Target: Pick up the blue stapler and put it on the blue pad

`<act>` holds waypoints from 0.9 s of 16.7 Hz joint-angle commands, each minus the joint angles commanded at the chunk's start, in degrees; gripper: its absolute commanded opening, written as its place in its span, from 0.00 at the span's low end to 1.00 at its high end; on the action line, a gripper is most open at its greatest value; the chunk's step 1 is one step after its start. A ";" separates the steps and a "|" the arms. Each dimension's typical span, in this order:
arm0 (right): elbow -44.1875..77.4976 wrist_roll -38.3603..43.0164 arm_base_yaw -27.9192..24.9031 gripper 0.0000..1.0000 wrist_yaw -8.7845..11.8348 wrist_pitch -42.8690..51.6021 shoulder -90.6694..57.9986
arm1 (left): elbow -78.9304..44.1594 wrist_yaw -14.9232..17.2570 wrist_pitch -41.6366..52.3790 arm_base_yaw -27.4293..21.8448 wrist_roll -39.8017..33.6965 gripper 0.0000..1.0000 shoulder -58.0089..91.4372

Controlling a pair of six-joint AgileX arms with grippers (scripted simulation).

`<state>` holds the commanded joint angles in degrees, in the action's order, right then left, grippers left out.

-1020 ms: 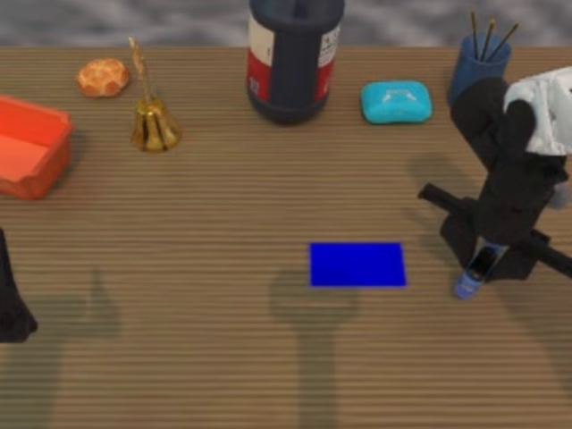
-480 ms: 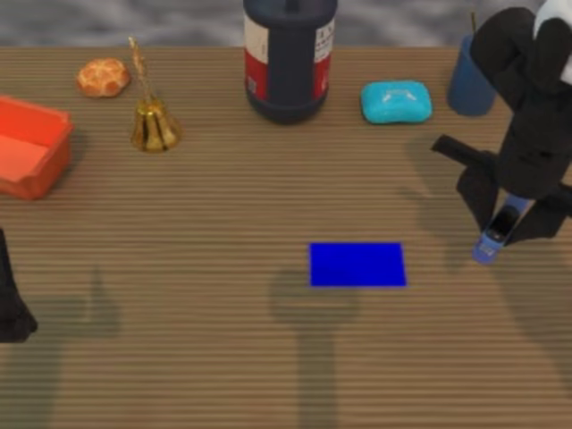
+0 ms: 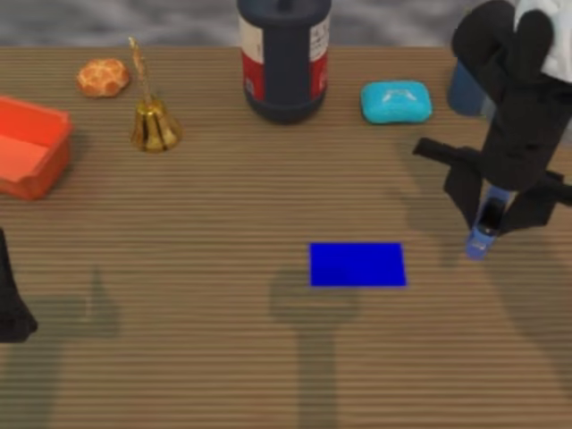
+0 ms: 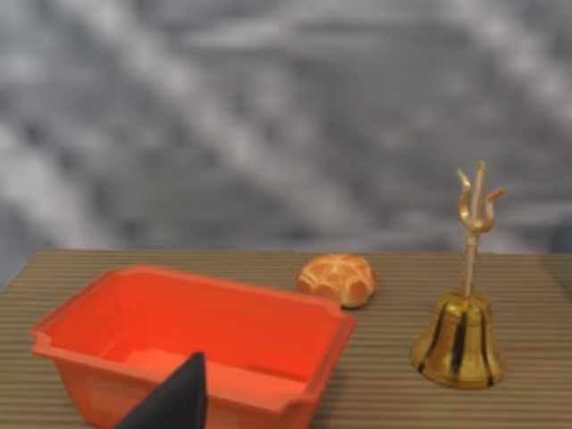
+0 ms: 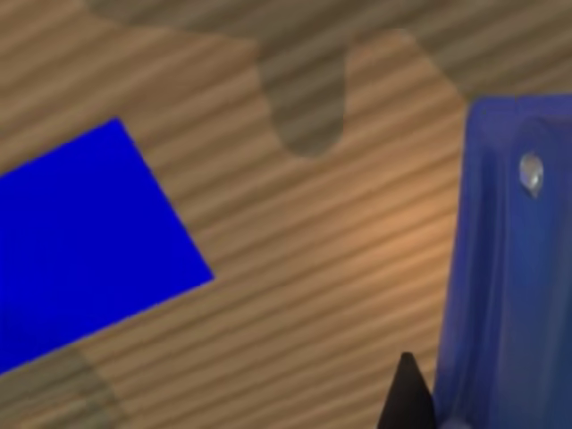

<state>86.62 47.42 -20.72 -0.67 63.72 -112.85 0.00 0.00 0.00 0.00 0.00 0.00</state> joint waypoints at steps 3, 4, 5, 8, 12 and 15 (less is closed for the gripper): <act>4.26 -12.10 -2.15 0.00 -0.81 1.83 -2.90 | 0.00 0.00 0.00 0.00 0.00 1.00 0.00; 5.75 -16.86 -2.98 0.00 -1.13 2.53 -3.96 | 0.00 0.00 0.00 0.00 0.00 1.00 0.00; 7.21 -21.88 -3.84 0.00 -1.45 3.26 -5.02 | 0.00 0.00 0.00 0.00 0.00 1.00 0.00; 11.44 -38.72 -6.60 0.00 -2.46 5.52 -8.16 | 0.00 0.00 0.00 0.00 0.00 1.00 0.00; 17.17 -64.15 -10.50 0.00 -3.83 8.44 -12.20 | 0.00 0.00 0.00 0.00 0.00 1.00 0.00; 21.00 -80.95 -13.07 0.00 -4.81 9.71 -13.99 | 0.00 0.00 0.00 0.00 0.00 1.00 0.00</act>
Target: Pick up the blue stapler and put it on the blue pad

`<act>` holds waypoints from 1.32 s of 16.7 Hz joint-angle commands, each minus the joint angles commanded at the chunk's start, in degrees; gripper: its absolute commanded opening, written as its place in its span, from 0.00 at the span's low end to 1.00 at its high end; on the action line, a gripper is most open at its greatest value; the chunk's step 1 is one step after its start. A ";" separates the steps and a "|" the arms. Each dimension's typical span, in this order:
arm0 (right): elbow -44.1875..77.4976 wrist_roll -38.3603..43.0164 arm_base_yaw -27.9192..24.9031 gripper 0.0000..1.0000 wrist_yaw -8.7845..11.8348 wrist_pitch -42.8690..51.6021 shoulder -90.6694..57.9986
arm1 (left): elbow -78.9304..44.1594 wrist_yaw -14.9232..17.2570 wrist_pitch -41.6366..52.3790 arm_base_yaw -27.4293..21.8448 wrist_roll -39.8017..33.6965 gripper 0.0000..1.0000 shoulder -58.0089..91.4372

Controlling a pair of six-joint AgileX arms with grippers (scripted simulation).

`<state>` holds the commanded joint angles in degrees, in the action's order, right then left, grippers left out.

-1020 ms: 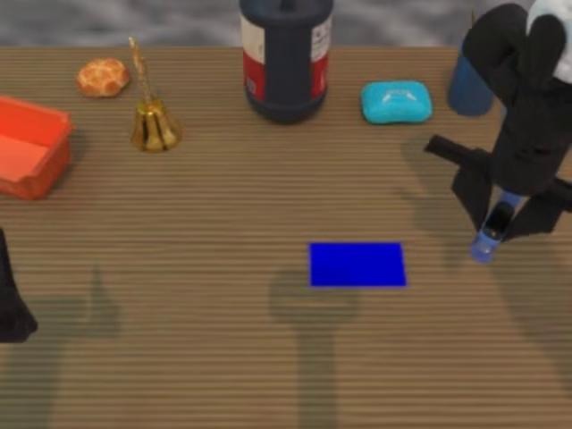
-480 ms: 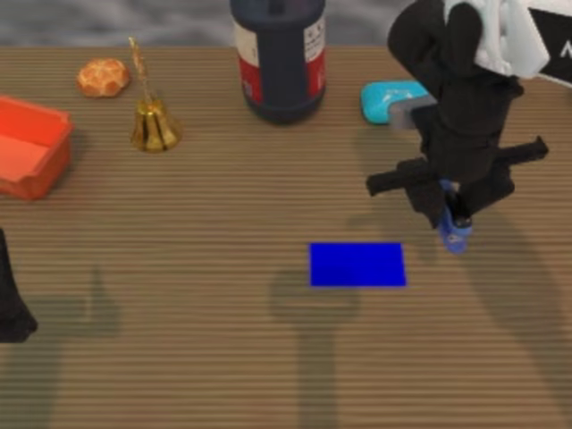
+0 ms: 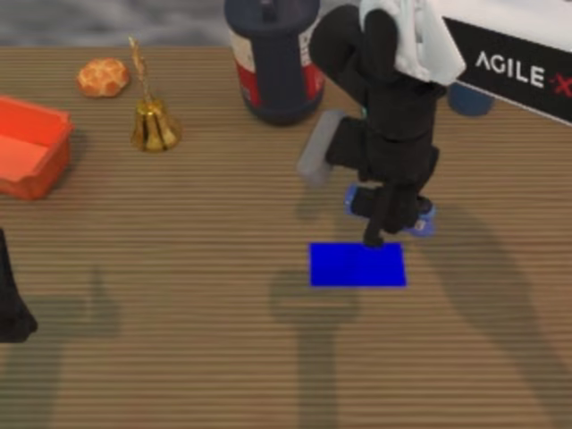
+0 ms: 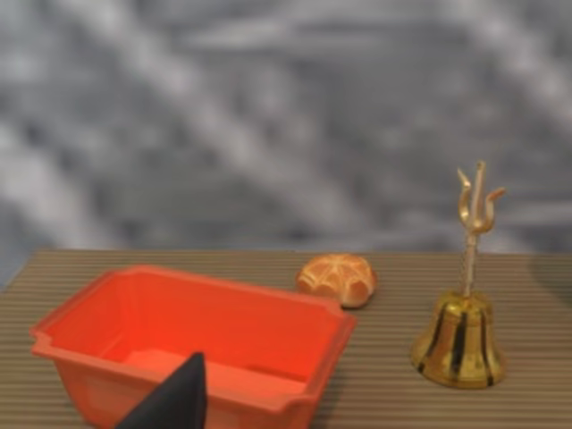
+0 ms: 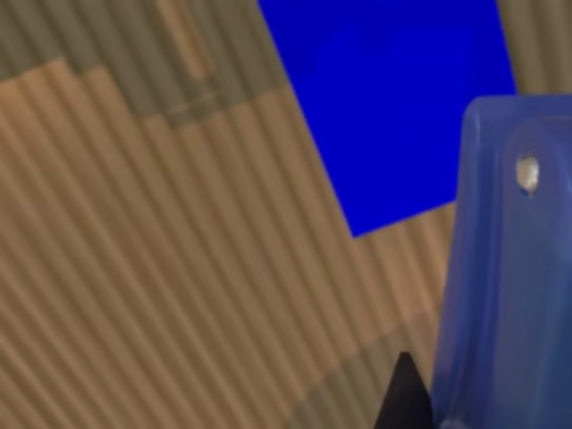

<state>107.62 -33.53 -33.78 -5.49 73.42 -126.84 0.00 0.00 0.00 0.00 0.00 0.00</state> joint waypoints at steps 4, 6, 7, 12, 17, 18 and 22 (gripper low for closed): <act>3.58 -14.28 -2.35 0.00 -1.08 0.37 -0.53 | 0.00 0.00 0.00 0.00 0.00 1.00 0.00; 4.60 -17.78 -2.99 0.00 -1.41 0.34 -0.53 | 0.00 0.00 0.00 0.00 0.00 1.00 0.00; 4.84 -18.62 -3.14 0.00 -1.50 0.32 -0.50 | 0.00 0.00 0.00 0.00 0.00 1.00 0.00; 4.74 -18.71 -2.87 0.00 -1.45 0.28 -0.37 | 0.00 0.00 0.00 0.00 0.00 1.00 0.00; 0.32 -18.87 -2.49 0.00 -1.49 -5.83 -2.00 | 0.00 0.00 0.00 0.00 0.00 1.00 0.00; -1.30 -18.98 -2.38 0.00 -1.48 -8.11 -2.74 | 0.00 0.00 0.00 0.00 0.00 1.00 0.00; -7.34 -19.62 -2.21 0.00 -1.50 -17.06 -5.41 | 0.00 0.00 0.00 0.00 0.00 1.00 0.00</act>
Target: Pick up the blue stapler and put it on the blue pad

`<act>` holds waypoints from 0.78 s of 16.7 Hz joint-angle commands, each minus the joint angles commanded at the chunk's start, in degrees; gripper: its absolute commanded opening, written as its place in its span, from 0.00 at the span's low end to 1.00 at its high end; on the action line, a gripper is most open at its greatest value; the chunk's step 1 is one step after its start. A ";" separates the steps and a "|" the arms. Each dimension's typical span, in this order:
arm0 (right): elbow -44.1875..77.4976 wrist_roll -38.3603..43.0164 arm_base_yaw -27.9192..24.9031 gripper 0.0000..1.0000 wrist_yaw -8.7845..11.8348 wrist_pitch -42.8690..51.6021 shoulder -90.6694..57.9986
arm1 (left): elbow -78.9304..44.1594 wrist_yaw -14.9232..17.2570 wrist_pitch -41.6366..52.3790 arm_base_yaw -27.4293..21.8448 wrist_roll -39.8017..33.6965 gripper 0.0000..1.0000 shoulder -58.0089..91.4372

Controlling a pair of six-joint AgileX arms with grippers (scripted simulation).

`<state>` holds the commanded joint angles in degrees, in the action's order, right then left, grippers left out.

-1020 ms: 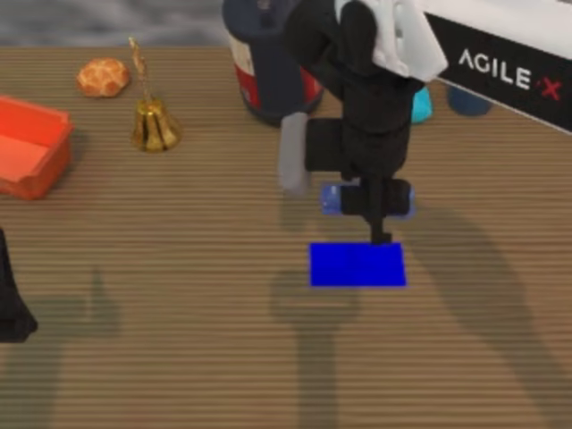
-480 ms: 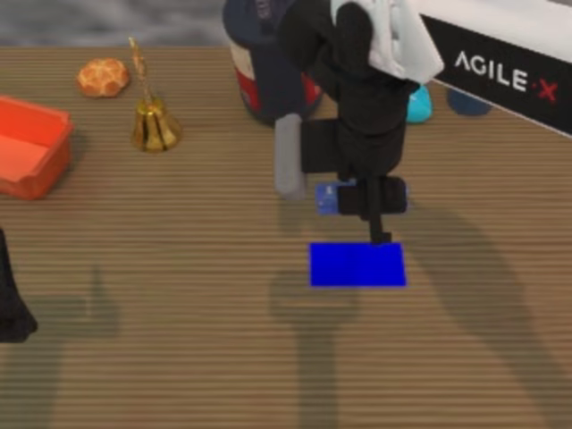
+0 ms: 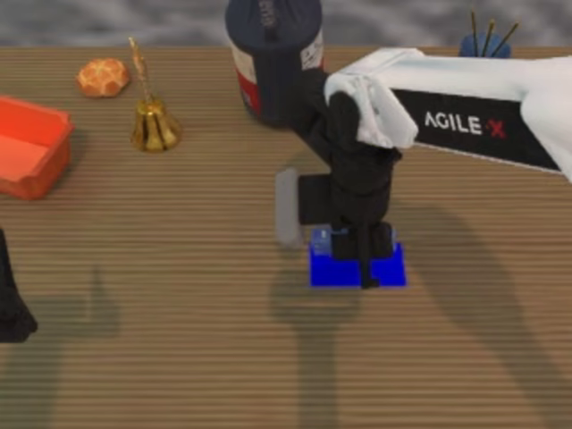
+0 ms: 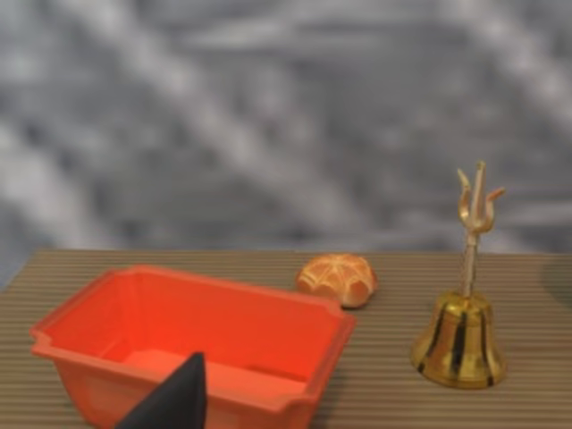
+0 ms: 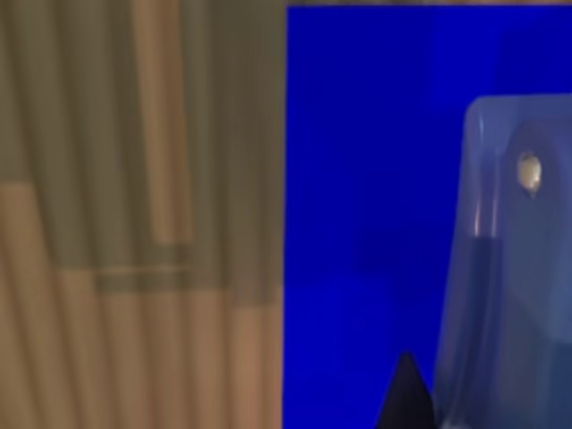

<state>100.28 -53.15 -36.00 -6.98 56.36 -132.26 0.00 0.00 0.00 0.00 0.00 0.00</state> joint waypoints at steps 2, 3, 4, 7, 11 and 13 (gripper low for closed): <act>-1.38 -0.17 0.03 0.00 -0.05 -1.89 -0.59 | 0.00 0.00 0.00 0.00 0.00 1.00 0.00; -1.44 -0.18 0.03 0.00 -0.06 -1.97 -0.62 | 0.00 0.00 0.00 0.00 0.00 1.00 0.00; -1.44 -0.18 0.03 0.00 -0.06 -1.97 -0.62 | 0.00 0.00 0.00 0.00 0.00 1.00 0.00; -1.44 -0.18 0.03 0.08 -0.06 -1.97 -0.62 | 0.00 0.00 0.00 0.00 0.00 1.00 0.00; -1.44 -0.18 0.03 0.38 -0.06 -1.97 -0.62 | 0.00 0.00 0.00 0.00 0.00 1.00 0.00; -1.44 -0.18 0.03 0.53 -0.06 -1.97 -0.62 | 0.00 0.00 0.00 0.00 0.00 1.00 0.00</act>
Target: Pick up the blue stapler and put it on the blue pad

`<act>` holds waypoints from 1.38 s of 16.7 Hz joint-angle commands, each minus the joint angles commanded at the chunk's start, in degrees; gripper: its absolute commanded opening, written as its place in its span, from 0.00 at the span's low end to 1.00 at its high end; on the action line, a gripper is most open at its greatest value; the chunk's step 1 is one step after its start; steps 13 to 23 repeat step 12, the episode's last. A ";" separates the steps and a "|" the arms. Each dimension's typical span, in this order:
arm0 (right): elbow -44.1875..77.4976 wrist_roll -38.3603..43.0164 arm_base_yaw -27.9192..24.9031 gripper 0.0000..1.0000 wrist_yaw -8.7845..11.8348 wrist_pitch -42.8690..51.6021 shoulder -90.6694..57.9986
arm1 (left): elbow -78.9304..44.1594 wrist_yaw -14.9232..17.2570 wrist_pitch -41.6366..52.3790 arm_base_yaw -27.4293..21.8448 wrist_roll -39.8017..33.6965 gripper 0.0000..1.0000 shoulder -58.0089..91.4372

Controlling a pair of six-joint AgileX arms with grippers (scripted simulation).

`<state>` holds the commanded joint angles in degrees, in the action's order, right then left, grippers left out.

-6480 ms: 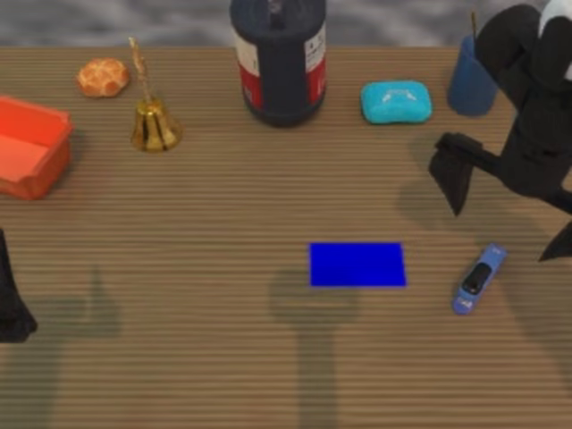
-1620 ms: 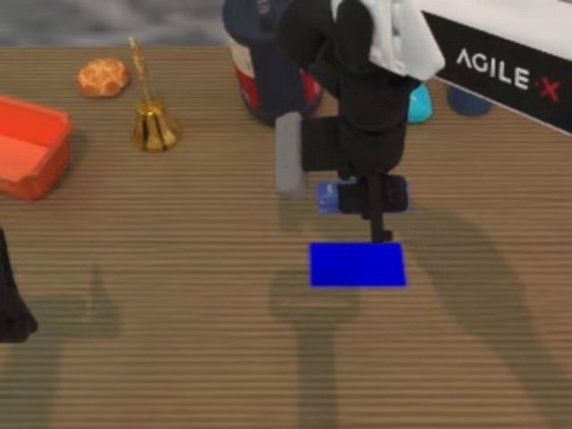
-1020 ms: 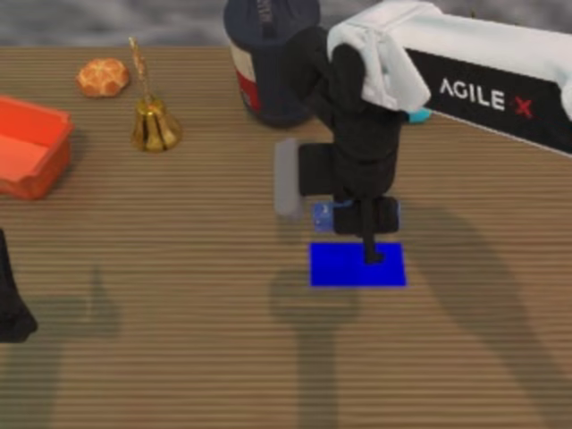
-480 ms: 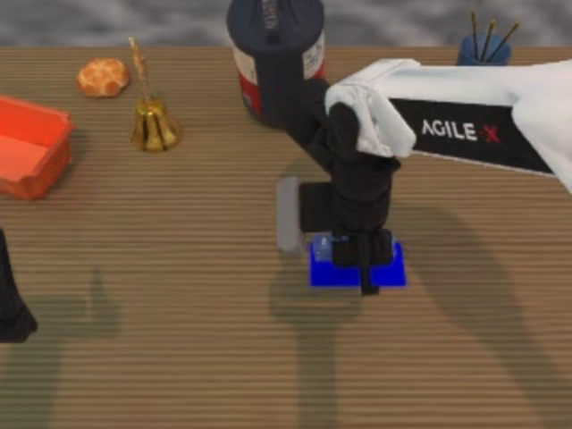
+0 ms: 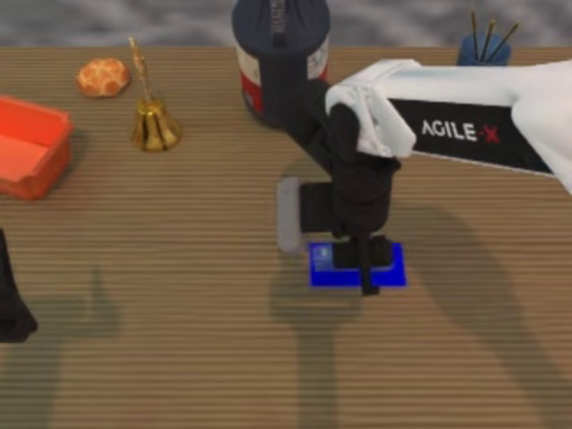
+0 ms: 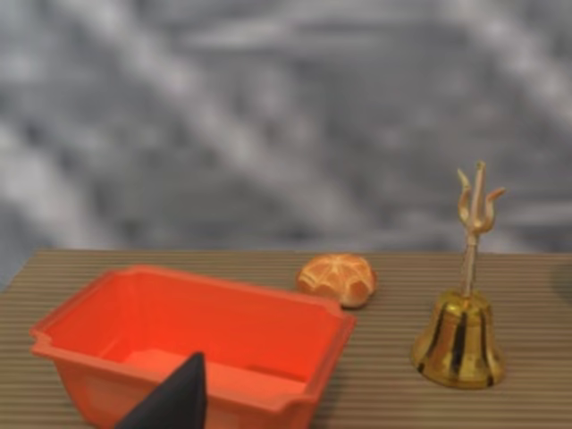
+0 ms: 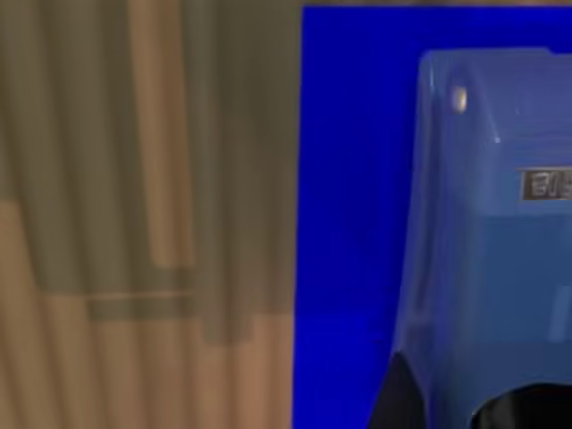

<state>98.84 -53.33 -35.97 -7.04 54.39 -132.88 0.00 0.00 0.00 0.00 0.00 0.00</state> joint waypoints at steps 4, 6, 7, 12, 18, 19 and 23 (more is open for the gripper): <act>0.00 0.00 0.00 0.83 0.00 0.00 0.00 | 0.00 0.00 0.00 0.00 0.00 1.00 0.00; 0.00 0.00 0.00 0.98 0.00 0.00 0.00 | 0.00 0.00 0.00 0.00 0.00 1.00 0.00; 0.00 0.00 0.00 1.00 0.00 0.00 0.00 | 0.00 0.00 0.00 0.00 0.00 1.00 0.00; 0.00 0.00 0.00 1.00 0.00 0.00 0.00 | 0.00 0.00 0.00 0.00 0.00 1.00 0.00; 0.00 0.00 0.00 1.00 0.00 0.00 0.00 | 0.00 0.00 0.00 0.00 0.00 1.00 0.00; 0.00 0.00 0.00 1.00 0.00 0.00 0.00 | 0.00 0.00 0.00 0.00 0.00 1.00 0.00; 0.00 0.00 0.00 1.00 0.00 0.00 0.00 | 0.00 0.00 0.00 0.00 0.00 1.00 0.00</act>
